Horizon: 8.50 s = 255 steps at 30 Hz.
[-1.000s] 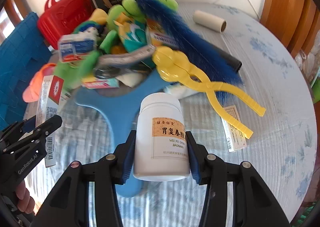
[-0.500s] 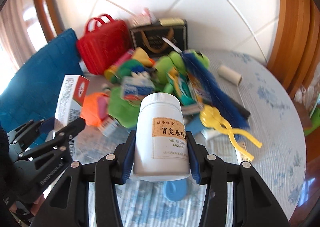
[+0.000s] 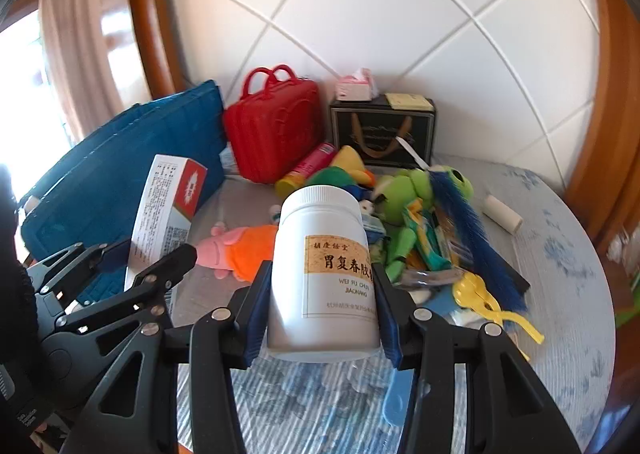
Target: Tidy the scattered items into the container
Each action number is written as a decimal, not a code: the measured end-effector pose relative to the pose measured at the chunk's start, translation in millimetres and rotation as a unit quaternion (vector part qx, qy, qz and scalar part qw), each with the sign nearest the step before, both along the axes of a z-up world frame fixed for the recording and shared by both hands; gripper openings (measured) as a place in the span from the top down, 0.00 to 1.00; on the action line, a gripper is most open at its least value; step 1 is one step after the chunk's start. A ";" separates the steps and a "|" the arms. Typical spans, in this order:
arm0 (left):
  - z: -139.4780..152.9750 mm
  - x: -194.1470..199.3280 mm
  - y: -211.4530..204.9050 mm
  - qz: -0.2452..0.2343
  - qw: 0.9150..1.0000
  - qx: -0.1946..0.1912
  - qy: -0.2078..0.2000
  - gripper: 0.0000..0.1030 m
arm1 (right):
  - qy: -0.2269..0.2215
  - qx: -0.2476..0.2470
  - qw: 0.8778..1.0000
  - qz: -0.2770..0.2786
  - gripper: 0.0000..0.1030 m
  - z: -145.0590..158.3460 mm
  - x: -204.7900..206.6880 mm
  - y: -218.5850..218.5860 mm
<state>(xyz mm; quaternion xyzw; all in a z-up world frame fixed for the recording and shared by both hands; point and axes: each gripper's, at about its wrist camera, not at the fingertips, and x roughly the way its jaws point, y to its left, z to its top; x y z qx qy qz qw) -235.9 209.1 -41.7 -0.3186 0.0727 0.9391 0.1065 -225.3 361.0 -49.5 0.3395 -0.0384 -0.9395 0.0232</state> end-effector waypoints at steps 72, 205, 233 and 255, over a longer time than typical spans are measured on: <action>73.7 -74.6 -457.4 0.082 0.995 0.026 0.042 0.19 | 0.066 0.040 0.996 0.040 0.05 65.1 -90.1 -430.6; -193.5 -80.0 104.0 -0.052 0.965 -0.076 -0.248 0.68 | -0.264 -0.018 0.963 -0.044 0.44 -183.4 -131.4 152.3; -207.7 -80.3 75.8 -0.048 0.961 -0.078 -0.260 0.68 | -0.286 -0.077 0.955 0.009 0.42 -217.7 -80.9 108.6; -215.4 -100.1 63.5 -0.038 0.962 -0.075 -0.260 0.68 | -0.256 -0.079 0.962 -0.055 0.44 -190.0 -78.6 120.0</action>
